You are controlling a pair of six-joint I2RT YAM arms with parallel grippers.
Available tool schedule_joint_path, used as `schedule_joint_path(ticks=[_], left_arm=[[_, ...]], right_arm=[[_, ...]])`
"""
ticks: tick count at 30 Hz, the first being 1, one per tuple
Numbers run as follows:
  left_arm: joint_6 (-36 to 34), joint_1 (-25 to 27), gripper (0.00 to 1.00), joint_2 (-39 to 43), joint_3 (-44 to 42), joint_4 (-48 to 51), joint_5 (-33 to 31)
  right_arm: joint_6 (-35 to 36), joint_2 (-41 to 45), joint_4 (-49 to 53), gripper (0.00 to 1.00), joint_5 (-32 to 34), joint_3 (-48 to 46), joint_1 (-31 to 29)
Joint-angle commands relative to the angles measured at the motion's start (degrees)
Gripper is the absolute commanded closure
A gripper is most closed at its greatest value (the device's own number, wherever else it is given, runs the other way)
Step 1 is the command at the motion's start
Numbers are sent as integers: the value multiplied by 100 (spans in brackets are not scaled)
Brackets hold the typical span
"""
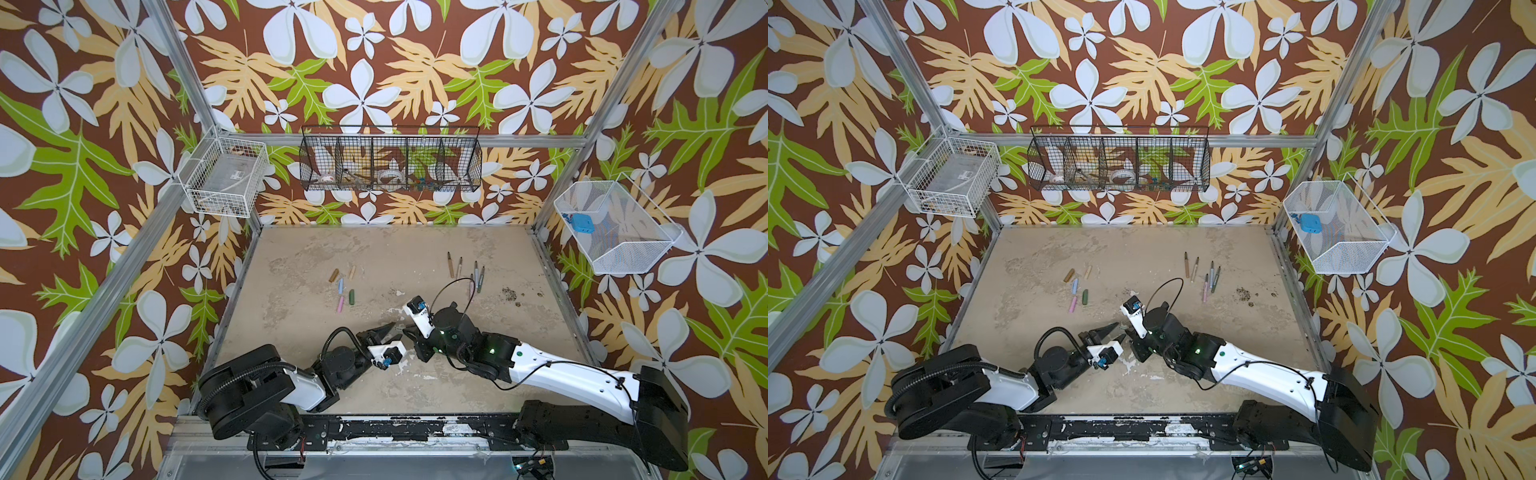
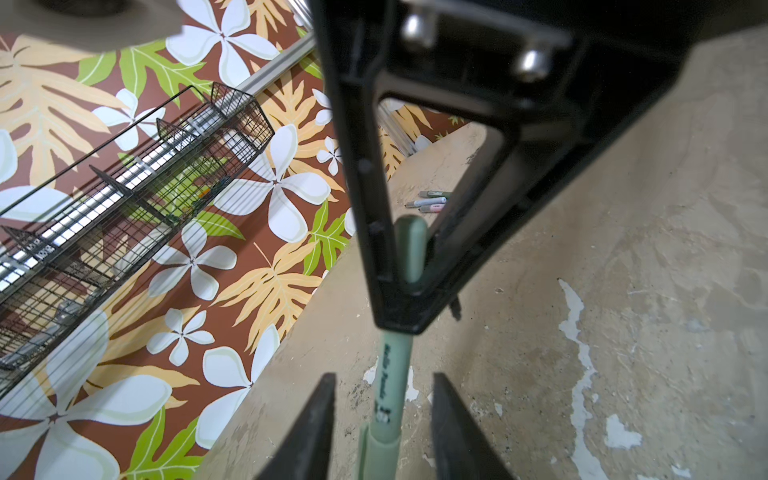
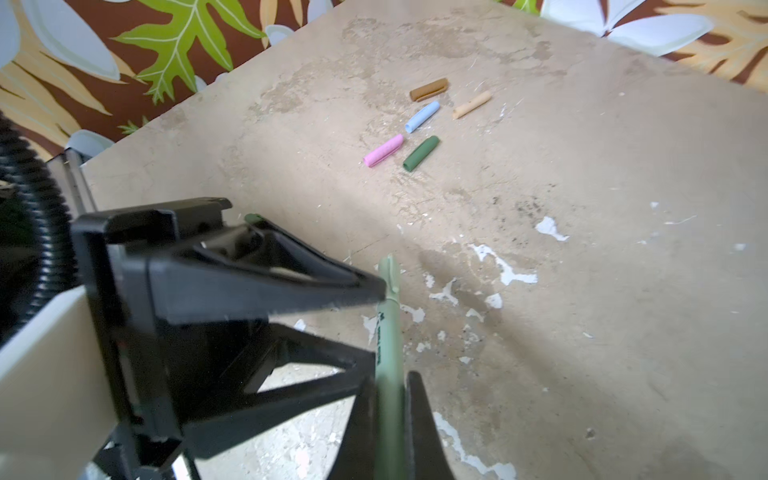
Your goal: Open the pen caps
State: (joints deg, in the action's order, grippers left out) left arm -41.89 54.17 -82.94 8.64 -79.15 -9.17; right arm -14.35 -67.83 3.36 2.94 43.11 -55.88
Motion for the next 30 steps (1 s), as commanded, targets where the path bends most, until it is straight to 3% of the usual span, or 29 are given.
schedule_joint_path(ticks=[1,3,6,10,12,17,23,30], left_arm=[[888,13,36,180,120,-36,-362],[1431,11,26,382,231,232,-702],[2485,7,18,835,623,1402,-966],[4496,-238,18,1228,1696,3862,-892],[5329,-584,20,1322,1861,4275,-318],[6774,-1488,24,1289,1679,3969,1303],[7323,-1779,28,752,1737,3679,2084],[8498,-2378,28,502,1274,2086,3394]], right_arm=[[-67,139,33,100,775,-58,3],[-137,256,13,100,917,-121,77],[-370,530,-140,100,510,-334,470],[-395,1026,-435,100,401,-634,767],[-295,1257,-686,100,488,-792,771],[-116,1717,-1375,100,662,-1222,771],[351,1937,-2523,100,776,-1797,765],[825,1714,-3236,100,669,-1895,769]])
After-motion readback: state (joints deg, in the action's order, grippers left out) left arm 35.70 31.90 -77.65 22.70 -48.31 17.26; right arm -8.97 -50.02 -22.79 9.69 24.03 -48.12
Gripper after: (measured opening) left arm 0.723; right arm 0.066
